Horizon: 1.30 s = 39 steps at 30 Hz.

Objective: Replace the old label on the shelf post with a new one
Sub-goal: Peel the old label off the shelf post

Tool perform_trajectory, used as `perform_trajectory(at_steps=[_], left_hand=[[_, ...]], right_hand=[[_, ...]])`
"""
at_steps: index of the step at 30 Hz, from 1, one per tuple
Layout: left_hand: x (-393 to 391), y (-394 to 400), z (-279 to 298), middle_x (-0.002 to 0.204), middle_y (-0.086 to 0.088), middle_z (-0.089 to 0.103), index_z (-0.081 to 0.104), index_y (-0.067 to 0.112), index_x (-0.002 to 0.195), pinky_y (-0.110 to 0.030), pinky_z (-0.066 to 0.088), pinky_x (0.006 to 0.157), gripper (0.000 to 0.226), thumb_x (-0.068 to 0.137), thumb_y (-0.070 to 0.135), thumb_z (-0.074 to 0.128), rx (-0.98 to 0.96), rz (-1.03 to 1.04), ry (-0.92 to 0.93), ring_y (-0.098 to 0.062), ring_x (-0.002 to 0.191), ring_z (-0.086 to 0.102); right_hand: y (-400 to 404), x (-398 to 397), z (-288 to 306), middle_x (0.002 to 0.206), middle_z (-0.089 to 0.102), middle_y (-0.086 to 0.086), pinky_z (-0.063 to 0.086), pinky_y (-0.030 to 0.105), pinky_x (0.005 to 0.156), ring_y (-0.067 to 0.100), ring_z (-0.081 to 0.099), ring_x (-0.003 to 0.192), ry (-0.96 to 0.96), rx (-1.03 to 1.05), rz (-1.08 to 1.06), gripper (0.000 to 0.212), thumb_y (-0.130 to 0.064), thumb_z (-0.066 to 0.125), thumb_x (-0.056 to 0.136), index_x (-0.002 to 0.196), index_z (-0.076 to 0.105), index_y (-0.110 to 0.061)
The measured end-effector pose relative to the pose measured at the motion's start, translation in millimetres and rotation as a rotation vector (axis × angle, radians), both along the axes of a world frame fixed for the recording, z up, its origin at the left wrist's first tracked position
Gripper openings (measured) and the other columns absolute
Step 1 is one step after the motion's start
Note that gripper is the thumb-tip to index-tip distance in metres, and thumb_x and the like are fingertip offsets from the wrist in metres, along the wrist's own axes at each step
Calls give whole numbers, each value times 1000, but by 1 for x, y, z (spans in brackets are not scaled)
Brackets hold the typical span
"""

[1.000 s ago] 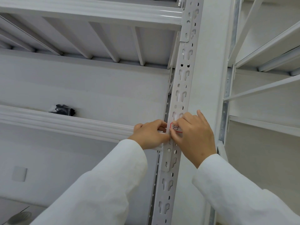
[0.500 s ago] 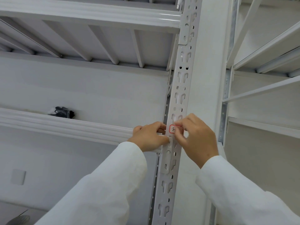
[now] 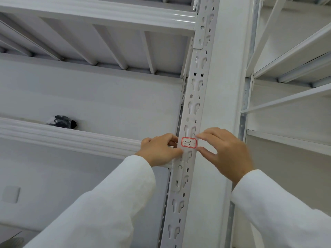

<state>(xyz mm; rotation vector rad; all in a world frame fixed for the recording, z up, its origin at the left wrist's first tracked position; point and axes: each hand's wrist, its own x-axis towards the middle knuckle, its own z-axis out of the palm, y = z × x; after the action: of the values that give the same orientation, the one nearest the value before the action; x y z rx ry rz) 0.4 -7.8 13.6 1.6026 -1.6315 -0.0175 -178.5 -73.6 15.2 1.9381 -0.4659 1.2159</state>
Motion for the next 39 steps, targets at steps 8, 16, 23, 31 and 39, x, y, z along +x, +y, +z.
perform_trajectory(at_steps=[8,16,23,31,39], left_hand=[[2,-2,-2,122,17,62,53,33,120,-30,16,106,34,87,41,51,-15,-6,-6,-7,121,49],[2,-4,-3,122,16,62,52,33,120,-29,16,105,34,87,41,51,-33,-5,-11,-8,121,48],[4,-4,-4,122,16,62,52,33,120,-30,16,106,35,86,41,52,-41,-11,-5,-8,122,48],[4,-5,-4,122,16,62,52,33,120,-31,17,104,35,86,42,51,-47,-10,-16,-9,121,49],[4,-5,-3,123,15,62,52,32,121,-30,16,105,35,86,41,51,-50,-17,-8,-9,122,47]], right_hand=[[-2,4,14,99,71,0,53,29,43,20,68,79,208,-176,-45,30,-34,49,85,94,72,-18],[-8,4,23,86,71,1,50,30,46,23,65,65,286,-270,-56,23,-27,51,87,82,71,-17],[-7,3,31,81,68,-2,48,28,42,21,64,62,340,-234,-20,28,-35,49,85,81,71,-20],[-8,3,40,74,64,0,46,30,44,23,58,55,446,-304,-117,39,-34,39,92,72,67,-16],[2,4,29,73,67,0,49,32,45,23,60,57,258,-132,-23,21,-31,52,86,85,67,-17]])
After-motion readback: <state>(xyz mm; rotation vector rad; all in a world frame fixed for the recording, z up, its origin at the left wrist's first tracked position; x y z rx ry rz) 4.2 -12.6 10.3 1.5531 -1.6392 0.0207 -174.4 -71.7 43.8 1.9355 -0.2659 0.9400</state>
